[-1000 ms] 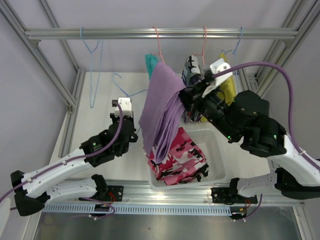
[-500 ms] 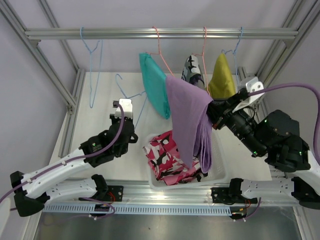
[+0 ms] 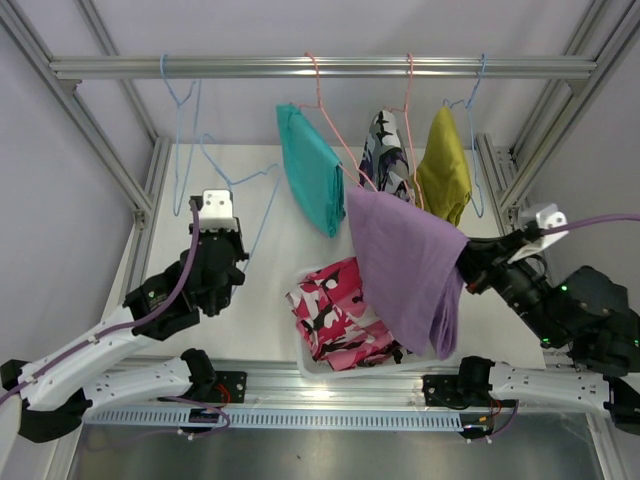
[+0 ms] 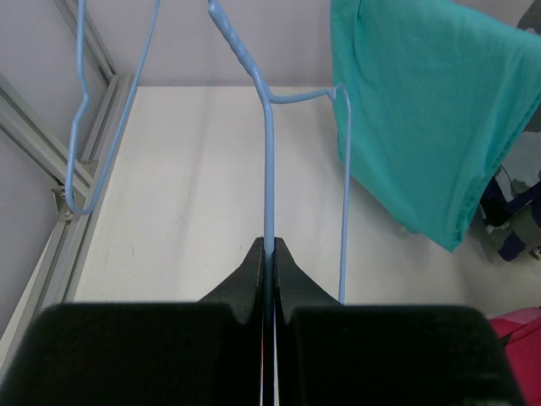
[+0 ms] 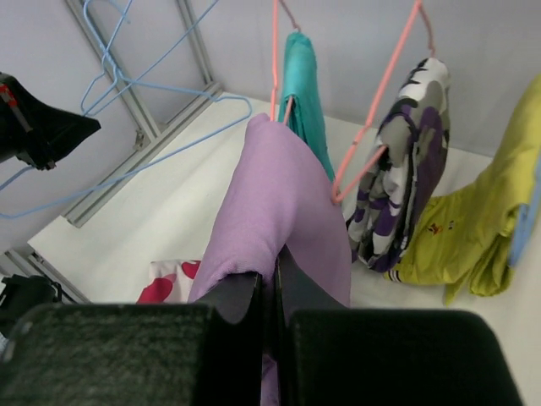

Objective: Remove the trousers from the hanger
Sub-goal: Remove the trousers from the hanger, then place the trousers in the bin.

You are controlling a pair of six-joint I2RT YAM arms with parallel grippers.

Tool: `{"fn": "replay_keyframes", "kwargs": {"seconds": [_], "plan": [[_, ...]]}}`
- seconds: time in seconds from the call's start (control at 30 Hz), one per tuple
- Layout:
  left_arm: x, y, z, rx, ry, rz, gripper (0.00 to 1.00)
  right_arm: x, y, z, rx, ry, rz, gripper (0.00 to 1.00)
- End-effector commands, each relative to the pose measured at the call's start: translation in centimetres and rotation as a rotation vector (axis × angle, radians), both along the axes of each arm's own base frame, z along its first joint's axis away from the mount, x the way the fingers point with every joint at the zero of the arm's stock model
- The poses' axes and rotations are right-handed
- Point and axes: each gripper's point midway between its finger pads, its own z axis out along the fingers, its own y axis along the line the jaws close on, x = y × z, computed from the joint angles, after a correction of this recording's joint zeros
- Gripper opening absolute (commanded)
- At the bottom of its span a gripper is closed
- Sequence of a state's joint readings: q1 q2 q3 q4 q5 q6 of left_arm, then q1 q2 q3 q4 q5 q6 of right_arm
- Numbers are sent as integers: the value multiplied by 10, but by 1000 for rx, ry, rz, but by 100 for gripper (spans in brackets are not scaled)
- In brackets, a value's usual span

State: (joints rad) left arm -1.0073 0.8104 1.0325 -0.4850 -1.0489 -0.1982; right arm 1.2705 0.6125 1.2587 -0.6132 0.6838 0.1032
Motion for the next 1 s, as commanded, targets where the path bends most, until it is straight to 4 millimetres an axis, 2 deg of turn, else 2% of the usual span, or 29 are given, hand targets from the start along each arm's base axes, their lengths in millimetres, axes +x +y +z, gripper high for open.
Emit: {"fn": "replay_keyframes", "kwargs": {"seconds": [0.0, 0.1, 0.2, 0.27, 0.37, 0.4, 0.43, 0.53, 0.67, 0.73, 0.77, 0.83, 0.87, 0.9, 0.97], "plan": [[0, 8, 13, -1, -11, 32, 1, -3, -37, 26, 140, -10, -63, 0], [-1, 8, 14, -11, -9, 34, 1, -7, -52, 25, 153, -8, -73, 0], [-1, 7, 12, -20, -2, 27, 0, -9, -56, 23, 152, -2, -68, 0], [-2, 6, 10, -23, 3, 26, 0, -9, -52, 20, 146, 2, -54, 0], [-3, 8, 6, -14, 14, 28, 0, -11, -29, 9, 125, 17, 3, 0], [-4, 9, 3, -6, 19, 30, 1, -14, -17, 4, 114, 22, 44, 0], [-5, 10, 1, -9, 22, 29, 0, -12, -1, -14, 69, 45, 61, 0], [-9, 15, -4, -13, 22, 28, 1, -14, 41, -40, 45, 95, 145, 0], [-12, 20, -13, -15, 31, 26, 1, -18, 112, -99, -3, 186, 269, 0], [-14, 20, -17, -20, 37, 24, 1, -22, 138, -121, -22, 236, 316, 0], [-15, 20, -18, -19, 43, 20, 0, -24, 161, -136, -43, 257, 345, 0], [-15, 19, -19, -24, 46, 13, 0, -32, 183, -160, -79, 290, 381, 0], [-15, 19, -18, -25, 46, 13, 0, -34, 201, -176, -107, 311, 398, 1], [-15, 19, -19, -23, 47, 12, 0, -37, 209, -179, -113, 318, 412, 8], [-14, 17, -18, -22, 49, 4, 0, -43, 224, -190, -132, 340, 436, 31]]}}
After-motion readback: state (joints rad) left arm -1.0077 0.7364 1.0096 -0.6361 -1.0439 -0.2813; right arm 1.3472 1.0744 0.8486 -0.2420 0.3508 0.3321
